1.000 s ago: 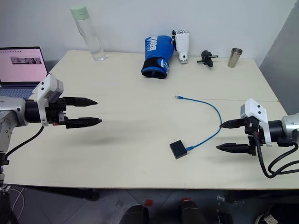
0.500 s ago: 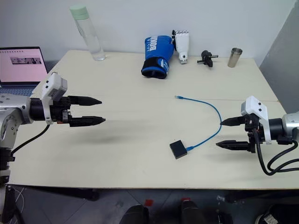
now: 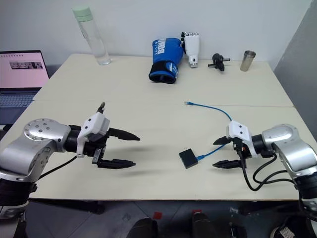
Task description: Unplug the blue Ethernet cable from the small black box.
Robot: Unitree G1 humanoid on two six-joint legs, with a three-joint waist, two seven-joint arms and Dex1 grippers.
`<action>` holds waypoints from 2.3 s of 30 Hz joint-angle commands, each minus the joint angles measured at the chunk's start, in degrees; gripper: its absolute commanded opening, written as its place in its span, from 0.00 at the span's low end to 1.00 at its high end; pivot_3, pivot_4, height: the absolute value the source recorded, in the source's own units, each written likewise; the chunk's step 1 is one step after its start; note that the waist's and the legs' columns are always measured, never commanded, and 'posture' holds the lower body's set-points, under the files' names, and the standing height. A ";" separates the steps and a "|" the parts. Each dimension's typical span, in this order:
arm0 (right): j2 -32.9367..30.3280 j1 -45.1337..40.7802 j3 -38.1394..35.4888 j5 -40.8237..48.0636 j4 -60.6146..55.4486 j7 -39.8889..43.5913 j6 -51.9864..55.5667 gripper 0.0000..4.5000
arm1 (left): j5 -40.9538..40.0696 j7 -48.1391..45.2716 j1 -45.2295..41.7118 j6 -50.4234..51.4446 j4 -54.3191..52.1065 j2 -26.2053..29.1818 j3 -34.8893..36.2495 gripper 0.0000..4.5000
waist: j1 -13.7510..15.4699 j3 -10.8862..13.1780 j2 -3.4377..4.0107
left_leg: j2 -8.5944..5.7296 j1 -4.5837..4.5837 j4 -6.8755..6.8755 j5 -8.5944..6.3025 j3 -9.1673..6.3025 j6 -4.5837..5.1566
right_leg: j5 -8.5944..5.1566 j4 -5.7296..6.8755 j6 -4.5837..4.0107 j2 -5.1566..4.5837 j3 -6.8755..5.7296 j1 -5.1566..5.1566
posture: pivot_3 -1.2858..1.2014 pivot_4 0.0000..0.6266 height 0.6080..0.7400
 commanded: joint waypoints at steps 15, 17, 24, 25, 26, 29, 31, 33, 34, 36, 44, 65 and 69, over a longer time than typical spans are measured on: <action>11.07 -10.16 8.61 -13.35 23.44 5.39 -21.59 0.96 | -0.74 5.07 0.58 0.62 -5.01 -1.84 -0.14 1.00 | 0.03 0.00 0.00 | -0.01 -0.01 0.05 0.00 -0.02 0.00 | 0.01 0.01 -0.01 -0.03 -0.03 0.03 | 0.52 0.24 1.00; 11.74 -10.52 8.45 -13.83 25.33 5.65 -23.31 0.90 | -0.86 5.35 0.63 0.89 -5.28 -1.89 -0.10 1.00 | 0.00 0.00 0.00 | 0.00 -0.01 0.04 0.00 -0.03 0.00 | 0.01 0.01 -0.01 -0.02 -0.04 0.03 | 0.52 0.24 1.00; 12.87 -11.68 7.62 -14.47 28.80 5.85 -25.51 0.54 | -0.88 5.96 0.49 0.86 -5.17 -1.79 -0.09 1.00 | 0.00 0.00 0.01 | 0.00 0.02 0.05 0.00 -0.04 0.00 | 0.01 0.05 -0.02 -0.03 -0.04 0.04 | 0.52 0.24 1.00; 13.21 -11.81 7.29 -14.21 29.01 5.67 -24.99 0.49 | -0.83 5.94 0.40 0.80 -5.08 -1.79 -0.14 1.00 | 0.00 0.00 0.01 | 0.00 0.02 0.05 0.00 -0.04 0.00 | 0.02 0.05 -0.02 -0.03 -0.04 0.05 | 0.52 0.24 1.00; 13.49 -11.91 7.05 -14.03 29.19 5.50 -24.58 0.43 | -0.75 5.96 0.26 0.73 -4.96 -1.84 -0.21 1.00 | 0.00 0.00 0.01 | 0.00 0.02 0.05 0.00 -0.04 0.00 | 0.02 0.05 -0.02 -0.03 -0.04 0.05 | 0.52 0.24 1.00; 13.63 -11.91 6.86 -14.40 29.55 5.43 -24.93 0.27 | -0.53 6.03 -0.23 0.59 -4.61 -2.06 -0.46 1.00 | 0.00 0.00 0.01 | 0.00 0.03 0.06 0.00 -0.05 0.00 | 0.01 0.05 -0.02 -0.03 -0.05 0.06 | 0.52 0.24 1.00; 13.58 -11.95 6.65 -14.44 29.67 5.52 -24.85 0.16 | -0.49 5.87 -0.62 0.51 -4.23 -2.13 -0.60 1.00 | 0.00 -0.01 0.01 | 0.00 0.03 0.06 0.00 -0.05 0.00 | 0.02 0.05 -0.02 -0.03 -0.05 0.06 | 0.52 0.24 1.00; 13.36 -11.68 6.25 -13.98 28.99 5.66 -24.16 0.04 | -0.49 5.68 -0.79 0.45 -4.05 -2.15 -0.71 1.00 | 0.00 0.00 0.01 | 0.00 0.03 0.06 0.00 -0.05 -0.01 | 0.01 0.05 -0.02 -0.03 -0.04 0.07 | 0.52 0.24 1.00; 13.25 -11.49 6.02 -13.73 28.45 5.65 -23.82 0.02 | -0.49 5.62 -0.82 0.44 -4.02 -2.15 -0.74 1.00 | 0.01 0.00 0.01 | 0.00 0.03 0.06 0.00 -0.05 -0.01 | 0.02 0.05 -0.02 -0.03 -0.05 0.07 | 0.52 0.24 1.00; 12.78 -10.87 5.27 -12.98 26.39 5.51 -22.90 0.01 | -0.48 5.52 -0.92 0.39 -3.90 -2.18 -0.80 1.00 | 0.00 0.00 0.01 | -0.01 0.03 0.06 0.00 -0.05 -0.01 | 0.01 0.05 -0.02 -0.03 -0.04 0.07 | 0.52 0.24 1.00; 10.01 -11.48 -5.10 -11.64 9.12 -6.99 -18.61 0.01 | -7.27 10.31 -6.60 10.26 1.67 -4.95 4.54 1.00 | 0.09 0.05 0.08 | -0.02 -0.02 0.12 0.00 -0.11 -0.01 | 0.01 0.15 -0.02 -0.07 -0.10 0.04 | 0.52 0.24 1.00; 12.04 -10.37 -3.69 -44.13 5.74 -50.19 -54.74 0.01 | -6.32 18.89 -26.18 8.90 23.80 -23.62 4.45 1.00 | 0.02 0.06 0.07 | -0.10 -0.08 0.57 0.10 -0.06 -0.19 | 0.00 0.58 0.00 -0.07 0.00 -0.01 | 0.52 0.24 1.00; 13.44 -10.70 -3.11 -44.21 5.25 -50.46 -53.89 0.01 | -4.03 19.29 -28.01 4.61 26.94 -26.56 3.78 1.00 | 0.03 0.06 0.07 | -0.11 -0.09 0.57 0.10 -0.06 -0.18 | 0.00 0.56 0.00 -0.07 0.01 0.00 | 0.52 0.24 1.00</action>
